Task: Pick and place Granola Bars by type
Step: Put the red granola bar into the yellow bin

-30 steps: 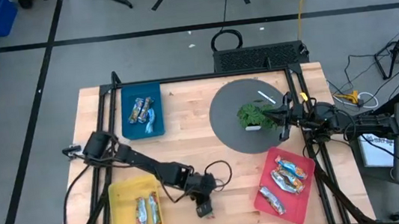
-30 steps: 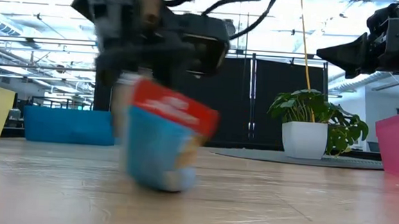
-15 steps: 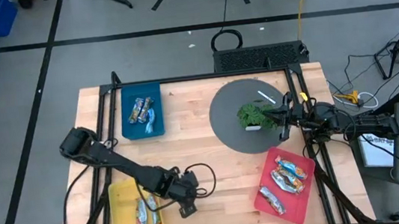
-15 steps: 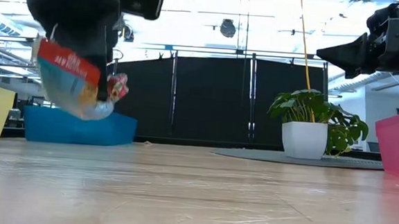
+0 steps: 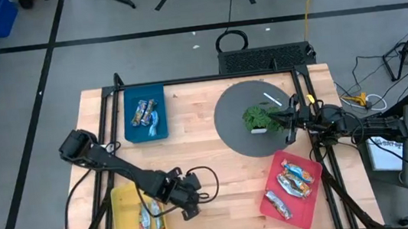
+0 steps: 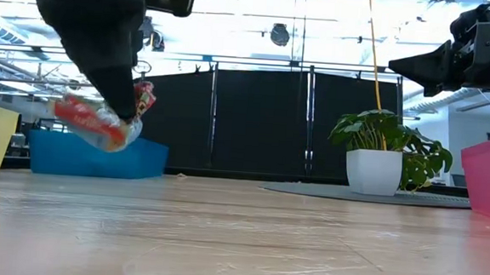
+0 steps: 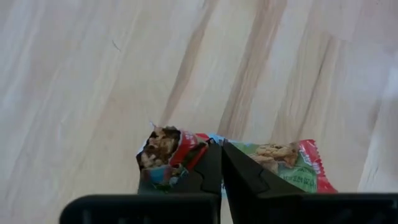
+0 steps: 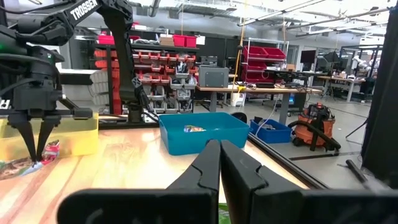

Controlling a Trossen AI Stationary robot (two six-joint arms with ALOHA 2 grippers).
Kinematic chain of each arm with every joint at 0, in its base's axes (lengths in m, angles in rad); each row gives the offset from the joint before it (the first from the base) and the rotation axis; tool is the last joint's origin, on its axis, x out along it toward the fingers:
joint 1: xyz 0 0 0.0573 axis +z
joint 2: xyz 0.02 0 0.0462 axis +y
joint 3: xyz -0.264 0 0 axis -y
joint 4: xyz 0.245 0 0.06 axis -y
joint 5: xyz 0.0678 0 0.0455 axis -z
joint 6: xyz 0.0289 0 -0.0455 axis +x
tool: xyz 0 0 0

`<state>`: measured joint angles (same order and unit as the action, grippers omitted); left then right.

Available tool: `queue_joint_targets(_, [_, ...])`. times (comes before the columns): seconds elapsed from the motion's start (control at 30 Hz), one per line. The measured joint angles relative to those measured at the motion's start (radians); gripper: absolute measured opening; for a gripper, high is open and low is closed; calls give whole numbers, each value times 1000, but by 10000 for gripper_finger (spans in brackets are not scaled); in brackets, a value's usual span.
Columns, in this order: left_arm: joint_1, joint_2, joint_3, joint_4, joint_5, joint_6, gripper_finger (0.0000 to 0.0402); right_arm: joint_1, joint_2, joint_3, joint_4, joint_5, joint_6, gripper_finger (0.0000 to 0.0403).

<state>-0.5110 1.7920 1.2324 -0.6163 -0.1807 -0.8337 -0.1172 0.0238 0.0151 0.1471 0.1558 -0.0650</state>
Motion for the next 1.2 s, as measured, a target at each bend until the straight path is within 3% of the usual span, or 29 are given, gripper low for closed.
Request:
queue_joint_targets(0.43, [-47,-12,1,-89,-10,-67,2,0,0,0,-1,0,0,6])
queue_joint_targets(0.77, [-156,-236,2,-123,-196,-156,1,0,0,0,-1,0,0,6])
queue_joint_targets(0.9, [-231,-301,2,-236,-186,-277,1,0,0,0,-1,0,0,6])
queue_joint_targets(1.07, [-354,-323,2,-435,-89,-567,1,0,0,0,-1,0,0,6])
queue_joint_targets(1.2, [-454,-314,2,-440,2,-751,0,0,0,0,-1,0,0,6])
